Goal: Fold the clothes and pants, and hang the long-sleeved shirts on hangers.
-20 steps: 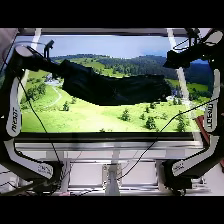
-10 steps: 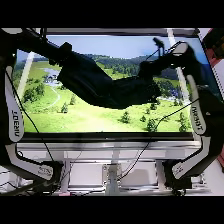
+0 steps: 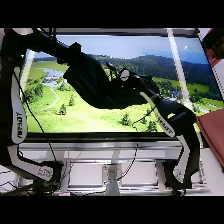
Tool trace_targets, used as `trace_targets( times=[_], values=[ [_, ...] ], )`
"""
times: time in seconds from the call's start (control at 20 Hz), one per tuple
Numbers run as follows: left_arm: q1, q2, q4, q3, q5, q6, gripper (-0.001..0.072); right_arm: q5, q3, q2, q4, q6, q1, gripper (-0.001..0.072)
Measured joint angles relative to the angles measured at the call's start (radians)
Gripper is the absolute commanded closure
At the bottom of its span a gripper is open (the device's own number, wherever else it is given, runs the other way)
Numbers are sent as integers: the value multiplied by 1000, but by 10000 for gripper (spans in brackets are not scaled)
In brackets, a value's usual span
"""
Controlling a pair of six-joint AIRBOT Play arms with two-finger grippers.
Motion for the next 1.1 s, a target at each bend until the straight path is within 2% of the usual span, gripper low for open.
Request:
trace_targets(
  times=[0.15,0.3,0.45,0.55,0.8,1.0,1.05,1.1],
  values=[
    [-19,-8,2,-19,23,0,680,-58,-1,-37,51,26,47,671],
    [-35,-16,-8,-27,74,0,680,-46,-2,-32,10,33,31,671],
    [-58,-24,-9,-31,131,0,680,49,-2,19,-130,30,-42,672],
    [-84,-35,-8,-32,158,0,680,132,-2,76,-203,-18,-112,672],
    [-188,-82,-8,-33,270,0,680,368,-2,256,-278,-170,-353,670],
    [-323,-146,-37,-33,441,0,679,451,-2,394,-294,-215,-573,668],
    [-362,-168,-40,-33,488,0,660,465,-2,420,-297,-219,-621,668],
    [-400,-192,-42,-33,533,0,493,475,-1,443,-298,-220,-669,668]
  ],
)
